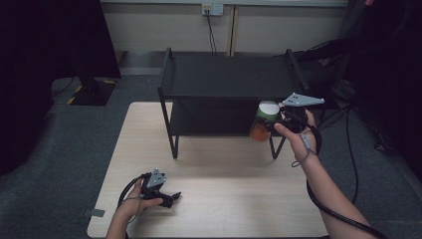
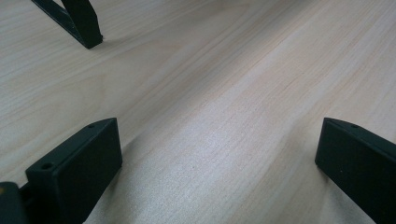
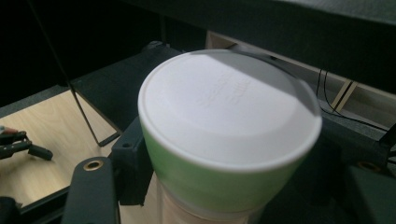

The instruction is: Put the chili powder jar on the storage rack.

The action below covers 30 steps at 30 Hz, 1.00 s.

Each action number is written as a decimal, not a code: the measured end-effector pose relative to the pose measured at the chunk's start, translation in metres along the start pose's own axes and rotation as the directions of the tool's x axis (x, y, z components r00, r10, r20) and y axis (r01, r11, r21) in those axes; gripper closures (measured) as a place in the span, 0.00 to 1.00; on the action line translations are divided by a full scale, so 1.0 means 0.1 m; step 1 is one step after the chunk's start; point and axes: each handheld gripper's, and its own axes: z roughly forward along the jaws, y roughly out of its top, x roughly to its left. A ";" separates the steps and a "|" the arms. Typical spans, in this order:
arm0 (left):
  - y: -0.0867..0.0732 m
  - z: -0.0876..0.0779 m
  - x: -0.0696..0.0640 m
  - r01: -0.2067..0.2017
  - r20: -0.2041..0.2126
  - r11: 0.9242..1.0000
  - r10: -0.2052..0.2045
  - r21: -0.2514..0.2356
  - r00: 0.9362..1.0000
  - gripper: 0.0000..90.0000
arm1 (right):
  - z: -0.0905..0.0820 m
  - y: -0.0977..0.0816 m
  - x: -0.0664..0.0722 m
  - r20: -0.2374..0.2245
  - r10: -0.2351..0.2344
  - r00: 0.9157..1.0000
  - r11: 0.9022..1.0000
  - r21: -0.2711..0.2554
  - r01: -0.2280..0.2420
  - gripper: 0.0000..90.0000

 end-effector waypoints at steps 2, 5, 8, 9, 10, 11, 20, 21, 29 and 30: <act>0.00 0.00 0.00 0.000 0.000 1.000 0.000 0.000 1.000 0.00 | 0.02 -0.01 0.00 0.002 0.011 1.000 1.000 -0.012 -0.011 0.38; 0.00 0.00 0.00 0.000 0.000 1.000 0.000 0.000 1.000 0.00 | 0.05 0.02 0.02 0.017 0.006 1.000 1.000 -0.012 -0.006 0.38; 0.00 0.00 0.00 0.000 0.000 1.000 0.000 0.001 1.000 0.00 | 0.07 0.04 0.06 0.033 0.007 0.999 1.000 -0.011 -0.006 0.38; 0.00 0.00 0.00 -0.001 0.000 1.000 0.001 0.001 1.000 0.00 | 0.08 0.03 0.07 0.040 0.008 0.999 1.000 -0.017 -0.007 0.38; 0.00 0.00 0.00 0.000 0.000 1.000 0.000 0.000 1.000 0.00 | 0.09 0.04 0.08 0.046 0.013 0.999 1.000 -0.017 -0.012 0.38; 0.00 0.00 0.00 0.000 0.000 1.000 0.000 0.000 1.000 0.00 | 0.10 0.04 0.09 0.054 0.017 0.998 1.000 -0.019 -0.016 0.38; 0.00 0.00 0.00 -0.001 0.000 1.000 0.001 0.001 1.000 0.00 | 0.22 0.03 0.13 0.090 0.050 0.995 0.999 -0.021 -0.048 0.37; 0.00 0.00 0.00 0.000 0.000 1.000 0.000 0.000 1.000 0.00 | 0.24 0.02 0.14 0.095 0.048 0.994 0.999 -0.023 -0.046 0.37; 0.00 0.00 0.00 -0.002 0.001 1.000 0.002 0.000 1.000 0.00 | 0.32 0.02 0.16 0.116 0.052 0.992 0.998 -0.024 -0.050 0.37; 0.00 0.00 0.00 -0.002 0.002 1.000 0.002 0.000 1.000 0.00 | 0.33 0.01 0.16 0.120 0.051 0.991 0.998 -0.026 -0.048 0.38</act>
